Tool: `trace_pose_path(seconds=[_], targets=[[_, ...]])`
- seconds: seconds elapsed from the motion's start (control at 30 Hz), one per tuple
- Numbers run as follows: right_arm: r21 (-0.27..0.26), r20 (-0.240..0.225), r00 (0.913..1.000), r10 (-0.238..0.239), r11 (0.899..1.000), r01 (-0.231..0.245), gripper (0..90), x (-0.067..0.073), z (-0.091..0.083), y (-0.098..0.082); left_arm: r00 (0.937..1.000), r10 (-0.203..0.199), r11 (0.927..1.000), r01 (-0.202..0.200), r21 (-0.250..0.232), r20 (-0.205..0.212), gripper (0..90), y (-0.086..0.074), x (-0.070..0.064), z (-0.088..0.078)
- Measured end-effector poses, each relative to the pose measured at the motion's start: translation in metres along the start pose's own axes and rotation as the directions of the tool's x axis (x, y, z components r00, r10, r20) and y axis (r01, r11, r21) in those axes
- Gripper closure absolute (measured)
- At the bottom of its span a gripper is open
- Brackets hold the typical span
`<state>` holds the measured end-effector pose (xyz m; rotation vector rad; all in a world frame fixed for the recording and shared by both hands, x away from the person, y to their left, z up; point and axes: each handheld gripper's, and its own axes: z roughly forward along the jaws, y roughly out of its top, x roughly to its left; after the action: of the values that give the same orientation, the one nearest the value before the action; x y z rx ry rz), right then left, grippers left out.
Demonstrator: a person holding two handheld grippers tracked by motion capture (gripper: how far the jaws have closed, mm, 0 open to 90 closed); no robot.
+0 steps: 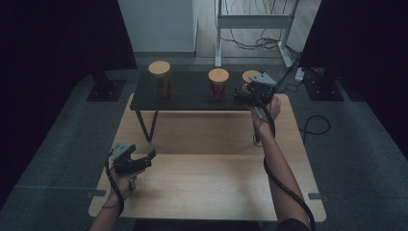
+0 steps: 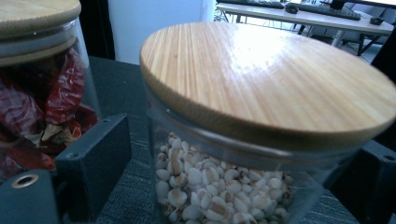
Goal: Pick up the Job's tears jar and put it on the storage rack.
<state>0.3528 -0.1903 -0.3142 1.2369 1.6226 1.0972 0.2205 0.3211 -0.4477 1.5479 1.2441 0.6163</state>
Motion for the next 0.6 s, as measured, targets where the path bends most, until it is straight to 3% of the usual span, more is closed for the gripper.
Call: trace_pose_path(seconds=[0.6], targets=[[-0.006, 0.017, 0.9996, 0.025, 1.000, -0.025, 2.1, 0.006, -0.012, -0.006, 1.0000, 0.007, 0.9999, -0.007, -0.012, -0.004, 6.3, 0.000, -0.005, -0.005]])
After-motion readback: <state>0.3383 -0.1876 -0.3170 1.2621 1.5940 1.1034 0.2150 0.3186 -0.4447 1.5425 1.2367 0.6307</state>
